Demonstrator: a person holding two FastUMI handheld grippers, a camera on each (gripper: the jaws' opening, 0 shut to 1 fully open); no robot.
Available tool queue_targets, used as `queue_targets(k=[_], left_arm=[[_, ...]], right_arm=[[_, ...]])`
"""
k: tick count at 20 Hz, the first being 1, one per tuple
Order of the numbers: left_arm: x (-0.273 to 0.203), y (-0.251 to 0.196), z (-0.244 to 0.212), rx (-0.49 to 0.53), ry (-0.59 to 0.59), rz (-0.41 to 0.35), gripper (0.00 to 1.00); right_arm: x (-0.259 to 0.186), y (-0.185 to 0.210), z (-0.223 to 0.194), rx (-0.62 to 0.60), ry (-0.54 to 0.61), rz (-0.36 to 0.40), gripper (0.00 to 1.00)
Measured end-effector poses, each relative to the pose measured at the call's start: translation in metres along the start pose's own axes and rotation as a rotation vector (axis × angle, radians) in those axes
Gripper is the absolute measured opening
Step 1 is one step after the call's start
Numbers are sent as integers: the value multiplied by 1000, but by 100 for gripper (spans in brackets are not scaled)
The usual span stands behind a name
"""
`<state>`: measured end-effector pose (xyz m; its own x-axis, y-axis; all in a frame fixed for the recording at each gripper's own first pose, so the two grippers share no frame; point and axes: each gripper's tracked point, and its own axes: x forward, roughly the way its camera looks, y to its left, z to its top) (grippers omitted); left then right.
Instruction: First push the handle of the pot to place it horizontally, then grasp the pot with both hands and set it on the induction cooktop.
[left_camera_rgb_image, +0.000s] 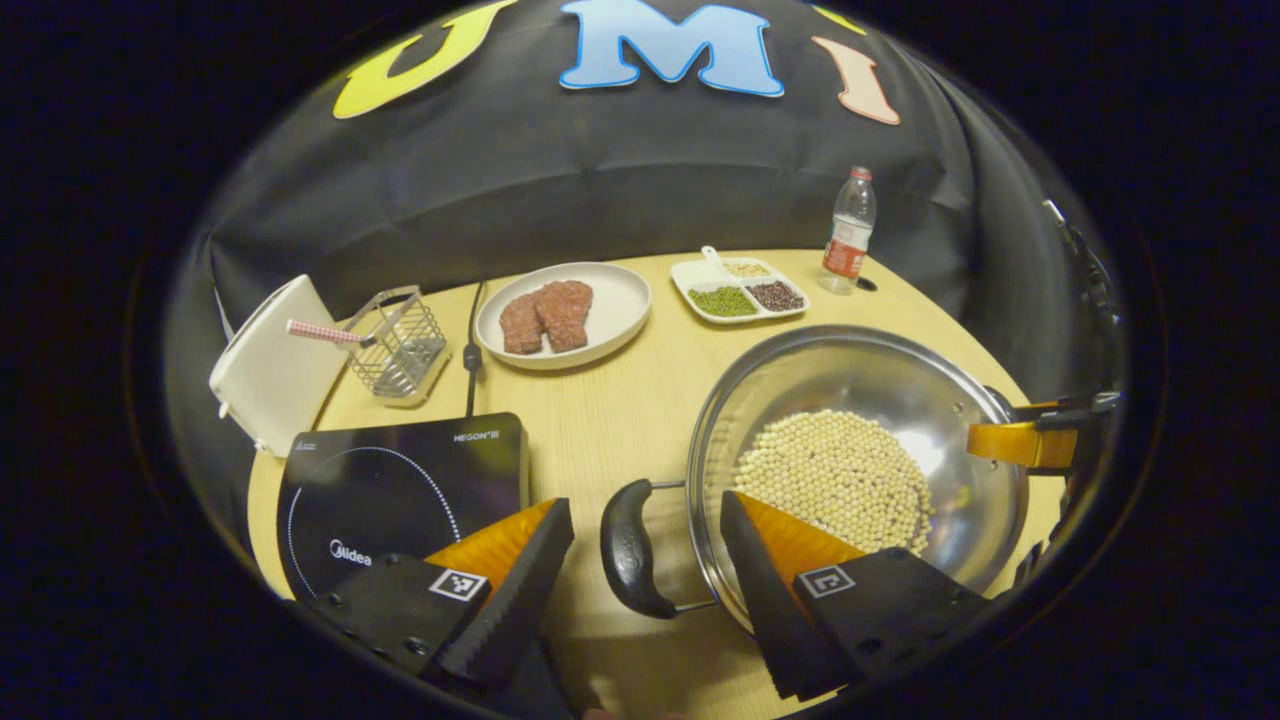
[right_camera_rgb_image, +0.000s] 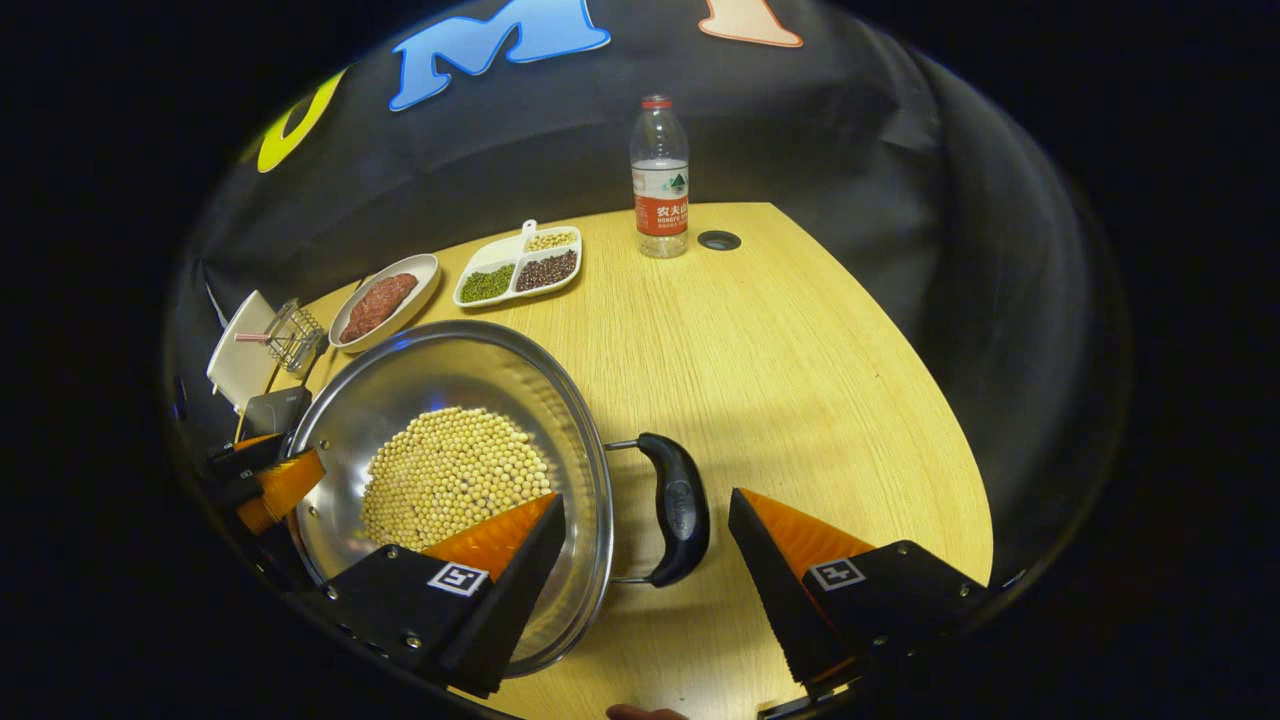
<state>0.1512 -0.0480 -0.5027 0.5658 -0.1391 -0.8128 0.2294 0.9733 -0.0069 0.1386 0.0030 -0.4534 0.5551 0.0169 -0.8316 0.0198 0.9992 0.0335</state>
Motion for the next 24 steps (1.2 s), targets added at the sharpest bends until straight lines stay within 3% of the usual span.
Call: queue_targets(k=[9, 10, 11, 13, 15, 17, 19, 24], left_arm=[[15, -4, -19, 15, 51, -6, 97], [16, -4, -18, 19, 52, -8, 99], [17, -5, -18, 21, 52, -8, 99], [20, -10, -19, 19, 57, -18, 94], [20, -9, -18, 15, 60, -12, 80], [19, -9, -16, -16, 63, -18, 84], [18, -7, -12, -53, 60, -17, 72], [17, -4, -5, -50, 48, -17, 66]], right_arm=[[23, -1, -5, 12, 50, -13, 100], [23, 3, -5, 16, 55, 10, 93], [26, 6, -5, 18, 57, 25, 93], [27, 8, -4, 11, 62, 38, 77], [25, 9, -5, 23, 69, 55, 76], [24, 8, -8, 61, 88, 81, 72], [24, 8, -5, 72, 94, 85, 63], [16, 12, -10, 94, 108, 102, 57]])
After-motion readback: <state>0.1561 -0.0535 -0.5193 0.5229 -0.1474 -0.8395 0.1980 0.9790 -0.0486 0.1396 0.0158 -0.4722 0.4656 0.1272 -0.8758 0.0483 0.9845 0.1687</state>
